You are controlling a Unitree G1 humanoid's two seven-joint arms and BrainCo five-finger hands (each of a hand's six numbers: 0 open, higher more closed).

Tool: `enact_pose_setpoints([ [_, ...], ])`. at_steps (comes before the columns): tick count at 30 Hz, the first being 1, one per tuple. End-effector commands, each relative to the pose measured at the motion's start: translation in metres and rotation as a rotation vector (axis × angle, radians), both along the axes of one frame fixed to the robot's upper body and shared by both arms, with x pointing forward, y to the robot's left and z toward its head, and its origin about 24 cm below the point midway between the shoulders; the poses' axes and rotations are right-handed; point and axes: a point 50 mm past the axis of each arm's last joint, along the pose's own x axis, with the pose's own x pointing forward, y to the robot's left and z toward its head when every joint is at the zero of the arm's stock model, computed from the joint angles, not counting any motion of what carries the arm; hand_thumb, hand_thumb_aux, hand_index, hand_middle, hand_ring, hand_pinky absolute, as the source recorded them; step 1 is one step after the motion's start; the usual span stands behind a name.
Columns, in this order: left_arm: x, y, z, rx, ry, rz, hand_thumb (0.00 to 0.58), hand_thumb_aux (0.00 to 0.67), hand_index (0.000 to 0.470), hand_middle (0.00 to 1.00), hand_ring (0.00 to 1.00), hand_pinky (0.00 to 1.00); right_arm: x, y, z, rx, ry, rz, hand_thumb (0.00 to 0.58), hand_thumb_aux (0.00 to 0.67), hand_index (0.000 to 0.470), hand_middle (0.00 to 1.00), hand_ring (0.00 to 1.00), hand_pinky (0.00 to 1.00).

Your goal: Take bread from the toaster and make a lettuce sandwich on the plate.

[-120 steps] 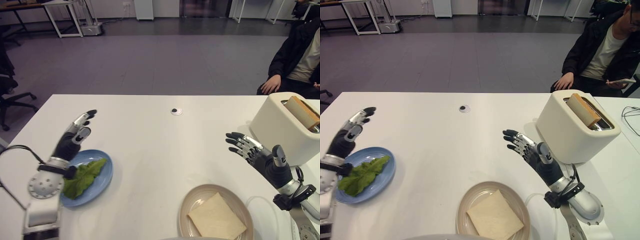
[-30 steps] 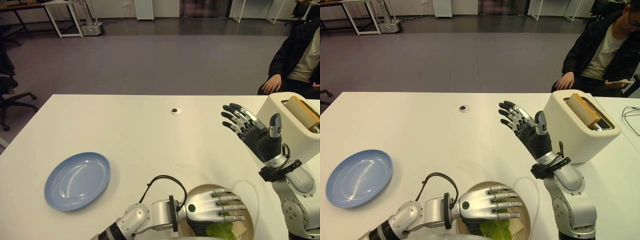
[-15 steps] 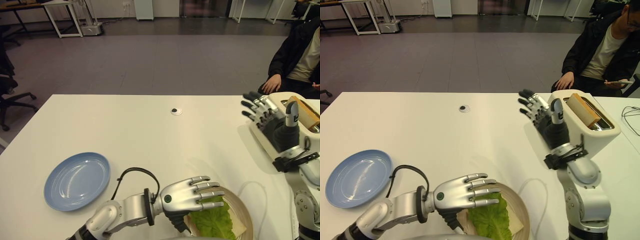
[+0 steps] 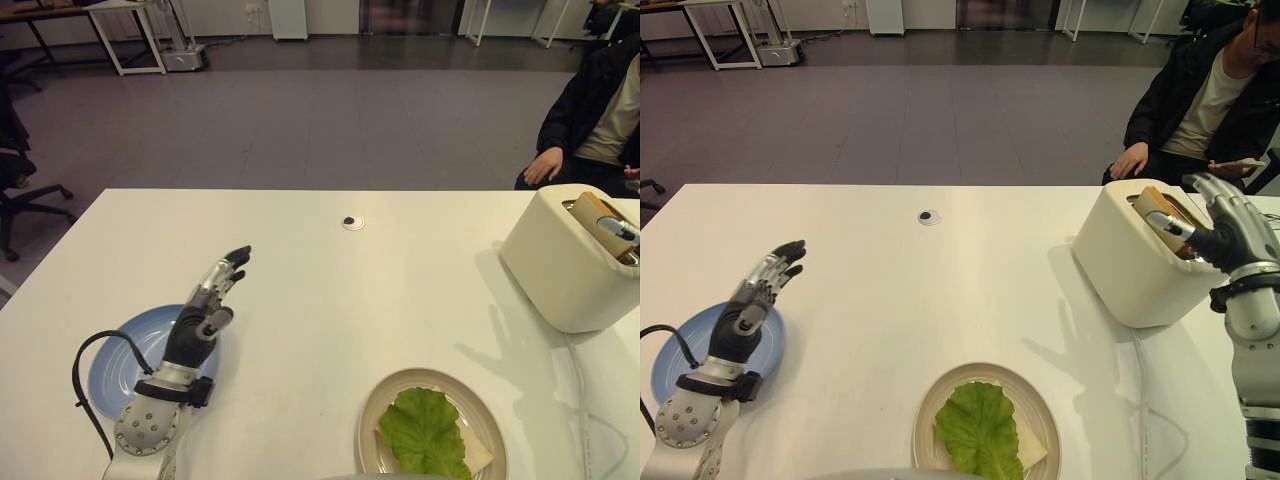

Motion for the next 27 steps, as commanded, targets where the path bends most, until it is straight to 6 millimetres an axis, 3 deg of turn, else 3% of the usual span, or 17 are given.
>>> enact_pose_setpoints([
  [1,-0.003,0.005,-0.004,0.012,0.022,0.019,0.000,0.000,0.000,0.00,0.00,0.00,0.002,-0.007,-0.017,-0.036,0.061,-0.019,0.000,0.000,0.000,0.00,0.00,0.00],
  [2,-0.003,0.004,-0.003,0.014,0.020,0.018,0.000,0.000,0.000,0.00,0.00,0.00,0.002,-0.010,-0.020,-0.033,0.065,-0.030,0.058,0.034,0.024,0.00,0.00,0.00],
  [4,-0.002,0.005,-0.002,0.017,0.017,0.017,0.000,0.000,0.000,0.00,0.00,0.00,0.003,-0.016,-0.022,-0.027,0.051,-0.055,0.377,0.273,0.192,0.00,0.00,0.00],
  [5,-0.003,0.005,-0.003,0.018,0.016,0.018,0.000,0.000,0.000,0.00,0.00,0.00,0.004,-0.020,-0.020,-0.032,0.030,-0.072,0.445,0.347,0.243,0.00,0.00,0.00],
  [11,-0.006,0.007,-0.003,0.015,0.014,0.031,0.000,0.000,0.000,0.00,0.00,0.00,0.009,-0.030,-0.009,-0.072,-0.052,-0.113,0.443,0.344,0.241,0.00,0.00,0.00],
  [22,-0.005,0.006,-0.001,0.023,0.002,0.023,0.000,0.000,0.000,0.00,0.00,0.00,0.012,-0.026,-0.022,-0.050,-0.029,-0.093,0.472,0.381,0.267,0.00,0.00,0.00],
  [24,-0.005,0.005,-0.001,0.025,0.000,0.022,0.000,0.000,0.000,0.00,0.00,0.00,0.013,-0.024,-0.024,-0.045,-0.022,-0.089,0.509,0.436,0.306,0.00,0.00,0.00],
  [26,-0.004,0.005,-0.001,0.028,-0.001,0.021,0.000,0.000,0.000,0.00,0.00,0.00,0.013,-0.023,-0.025,-0.035,-0.022,-0.086,0.577,0.623,0.437,0.00,0.00,0.00],
  [27,-0.004,0.005,0.000,0.029,-0.002,0.020,0.000,0.000,0.000,0.00,0.00,0.00,0.013,-0.023,-0.024,-0.027,-0.025,-0.085,0.580,0.670,0.470,0.00,0.00,0.00],
])
